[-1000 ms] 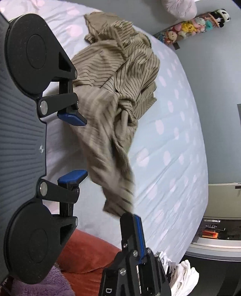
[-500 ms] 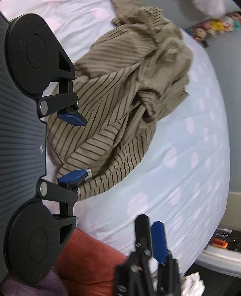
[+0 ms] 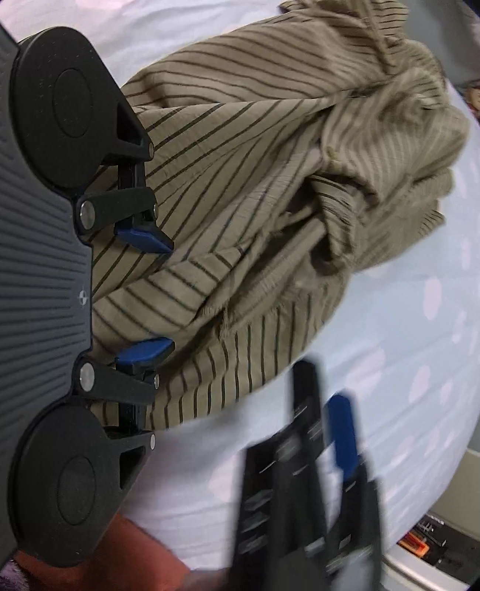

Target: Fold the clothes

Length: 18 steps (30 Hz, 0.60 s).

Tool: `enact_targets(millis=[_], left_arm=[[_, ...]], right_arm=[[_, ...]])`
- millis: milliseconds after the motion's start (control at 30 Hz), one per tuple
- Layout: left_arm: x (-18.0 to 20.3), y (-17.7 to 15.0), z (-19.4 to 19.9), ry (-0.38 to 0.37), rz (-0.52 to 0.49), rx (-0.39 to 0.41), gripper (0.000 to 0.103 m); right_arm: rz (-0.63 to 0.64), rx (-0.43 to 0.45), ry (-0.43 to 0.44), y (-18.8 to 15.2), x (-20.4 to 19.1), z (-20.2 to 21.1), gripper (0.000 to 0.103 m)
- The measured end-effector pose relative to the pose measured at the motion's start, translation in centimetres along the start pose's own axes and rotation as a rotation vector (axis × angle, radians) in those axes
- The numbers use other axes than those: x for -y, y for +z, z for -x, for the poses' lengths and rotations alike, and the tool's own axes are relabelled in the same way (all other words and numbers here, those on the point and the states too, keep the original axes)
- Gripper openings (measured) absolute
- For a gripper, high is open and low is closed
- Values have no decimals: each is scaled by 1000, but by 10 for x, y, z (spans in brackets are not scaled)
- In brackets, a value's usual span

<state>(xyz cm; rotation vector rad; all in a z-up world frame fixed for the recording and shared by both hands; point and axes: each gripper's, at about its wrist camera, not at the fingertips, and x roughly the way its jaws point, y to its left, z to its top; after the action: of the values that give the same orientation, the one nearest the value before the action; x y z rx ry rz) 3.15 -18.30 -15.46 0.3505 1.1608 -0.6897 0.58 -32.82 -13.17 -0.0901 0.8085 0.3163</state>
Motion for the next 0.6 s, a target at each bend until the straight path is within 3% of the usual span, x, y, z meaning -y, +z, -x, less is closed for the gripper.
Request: enact_targets(millis=[133, 233, 267, 300, 333, 467, 600], left_arm=[[-11, 0, -11, -6, 26, -43, 49], [-17, -1, -12, -21, 49, -60, 37], [-19, -2, -12, -29, 58, -66, 26], [-20, -3, -10, -38, 67, -65, 22], [-22, -4, -8, -46, 75, -65, 15], [-25, -6, 16, -49, 83, -16, 8], [-26, -14, 57, -20, 83, 63, 6]], right_arm=[[21, -17, 67, 23, 6, -49, 44], [30, -44, 88, 32, 4, -77, 41], [32, -56, 92, 33, 3, -86, 37], [32, -68, 88, 33, 3, -90, 16], [31, -67, 83, 32, 4, -89, 7], [29, -31, 39, 25, 8, -62, 6], [14, 27, -28, 18, 12, -7, 5]])
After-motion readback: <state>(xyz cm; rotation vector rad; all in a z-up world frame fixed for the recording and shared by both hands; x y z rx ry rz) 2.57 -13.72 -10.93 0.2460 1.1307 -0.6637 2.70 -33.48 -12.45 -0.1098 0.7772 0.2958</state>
